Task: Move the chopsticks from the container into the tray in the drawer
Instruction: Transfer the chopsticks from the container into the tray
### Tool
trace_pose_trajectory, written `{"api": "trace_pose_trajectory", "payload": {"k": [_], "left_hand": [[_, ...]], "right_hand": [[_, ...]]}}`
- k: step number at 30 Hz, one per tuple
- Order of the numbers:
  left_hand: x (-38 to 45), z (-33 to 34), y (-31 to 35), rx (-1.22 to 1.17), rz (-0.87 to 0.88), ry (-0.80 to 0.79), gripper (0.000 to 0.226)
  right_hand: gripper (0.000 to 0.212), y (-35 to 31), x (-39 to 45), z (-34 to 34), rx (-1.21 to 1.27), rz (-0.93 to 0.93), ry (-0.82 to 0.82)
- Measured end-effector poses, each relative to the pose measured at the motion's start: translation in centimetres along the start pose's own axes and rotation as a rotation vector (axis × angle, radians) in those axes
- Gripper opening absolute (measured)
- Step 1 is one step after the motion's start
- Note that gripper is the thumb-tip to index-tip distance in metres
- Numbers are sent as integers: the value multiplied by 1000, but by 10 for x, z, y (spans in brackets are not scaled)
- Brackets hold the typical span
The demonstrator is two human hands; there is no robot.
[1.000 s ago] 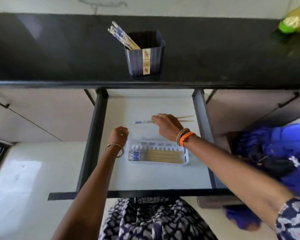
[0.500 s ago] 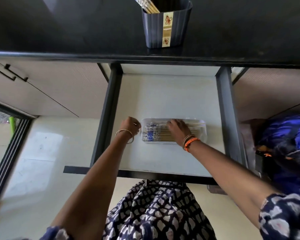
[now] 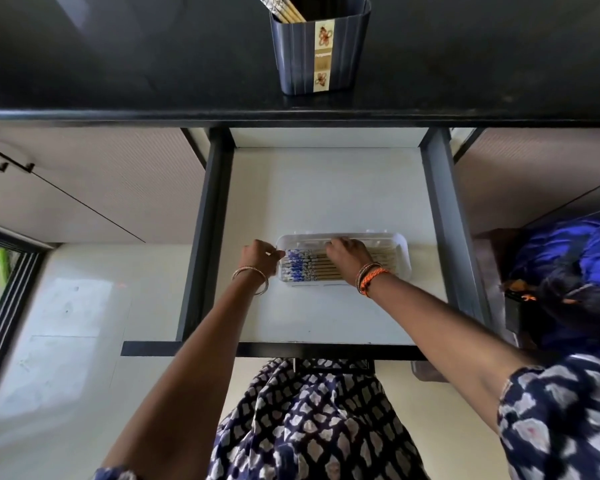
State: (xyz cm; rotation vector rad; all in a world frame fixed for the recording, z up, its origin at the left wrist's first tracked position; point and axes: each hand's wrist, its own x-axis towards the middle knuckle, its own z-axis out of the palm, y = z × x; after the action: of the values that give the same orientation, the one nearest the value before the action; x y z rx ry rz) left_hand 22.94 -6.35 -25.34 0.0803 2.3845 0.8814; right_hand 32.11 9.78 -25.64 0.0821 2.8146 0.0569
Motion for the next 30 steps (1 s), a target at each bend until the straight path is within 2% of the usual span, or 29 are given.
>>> {"api": "trace_pose_trajectory", "payload": {"k": [8,16,19,22,25,27,30], "left_hand": [[1,4,-8,-35,8,4,26],[1,5,-9,-93,-6,-3,22],[2,5,-11,-116,-45,-26,23],[-1,-4,-8,-118,-101,-128,30],[-3,-29,11,-95,-23,-114,23],[1,-53,36,-214,52,-34,15],[6,-91,86,-342,257,94,22]], "right_hand": [[46,5,0,3,-11,60,13],[48,5,3,6,25,-10,36],[41,2,4,0,77,33,23],[28,3,3,-19,220,125,23],[22,7,-5,-56,347,168,140],[21,14,-8,-92,408,184,281],[20,28,4,-160,518,191,518]]}}
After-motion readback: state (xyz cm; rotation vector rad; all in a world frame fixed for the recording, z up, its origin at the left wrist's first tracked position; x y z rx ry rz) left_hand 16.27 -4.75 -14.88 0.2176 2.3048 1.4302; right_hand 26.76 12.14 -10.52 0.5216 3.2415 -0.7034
